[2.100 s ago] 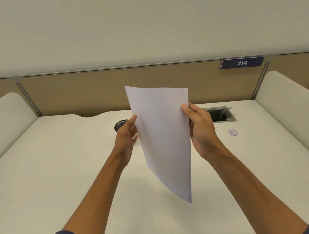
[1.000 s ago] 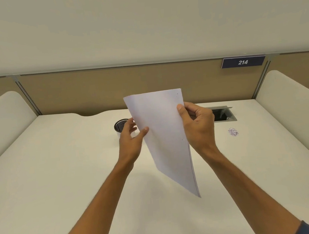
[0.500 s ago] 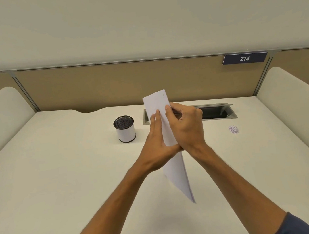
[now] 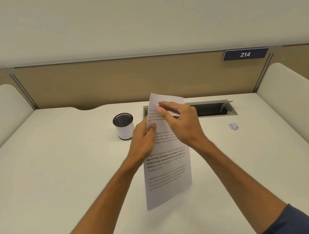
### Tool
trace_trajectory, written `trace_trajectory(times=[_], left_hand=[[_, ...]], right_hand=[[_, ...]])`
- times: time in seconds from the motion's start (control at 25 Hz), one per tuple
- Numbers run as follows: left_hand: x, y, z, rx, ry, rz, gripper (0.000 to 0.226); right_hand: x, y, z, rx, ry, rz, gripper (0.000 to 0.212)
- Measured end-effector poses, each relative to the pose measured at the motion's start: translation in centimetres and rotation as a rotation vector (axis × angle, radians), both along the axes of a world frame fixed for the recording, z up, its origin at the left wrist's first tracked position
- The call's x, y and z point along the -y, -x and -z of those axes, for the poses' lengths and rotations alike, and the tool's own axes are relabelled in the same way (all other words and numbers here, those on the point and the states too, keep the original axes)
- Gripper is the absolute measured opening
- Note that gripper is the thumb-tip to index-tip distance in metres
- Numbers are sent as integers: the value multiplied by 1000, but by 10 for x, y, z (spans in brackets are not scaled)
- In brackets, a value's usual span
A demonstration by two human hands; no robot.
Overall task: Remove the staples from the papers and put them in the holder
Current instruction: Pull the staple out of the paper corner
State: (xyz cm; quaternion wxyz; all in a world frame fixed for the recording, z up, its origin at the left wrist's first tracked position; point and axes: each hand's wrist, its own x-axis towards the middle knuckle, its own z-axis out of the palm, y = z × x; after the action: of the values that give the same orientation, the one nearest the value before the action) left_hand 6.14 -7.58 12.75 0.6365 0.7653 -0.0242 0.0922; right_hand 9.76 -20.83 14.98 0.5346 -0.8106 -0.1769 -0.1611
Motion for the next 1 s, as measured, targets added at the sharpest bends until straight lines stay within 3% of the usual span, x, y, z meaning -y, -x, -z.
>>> trace_trajectory(times=[0.12, 0.2, 0.28, 0.44, 0.64, 1.0], left_hand=[[-8, -3, 0, -97, 129, 42, 26], [-16, -7, 1, -171, 224, 50, 25], [-22, -12, 4, -236, 311, 51, 24], [-34, -20, 11, -322, 438, 2, 26], [-42, -29, 31, -392, 389, -53, 25], [-48, -36, 103, -557, 142, -210, 14]], right_hand=[[18, -22, 13, 32, 126, 161, 46], [30, -32, 21, -123, 159, 191, 61], [39, -35, 28, -354, -4, 133, 66], [48, -33, 39, -634, -407, 12, 46], [48, -26, 63, -694, -463, 14, 22], [45, -25, 148, -790, -291, 147, 32]])
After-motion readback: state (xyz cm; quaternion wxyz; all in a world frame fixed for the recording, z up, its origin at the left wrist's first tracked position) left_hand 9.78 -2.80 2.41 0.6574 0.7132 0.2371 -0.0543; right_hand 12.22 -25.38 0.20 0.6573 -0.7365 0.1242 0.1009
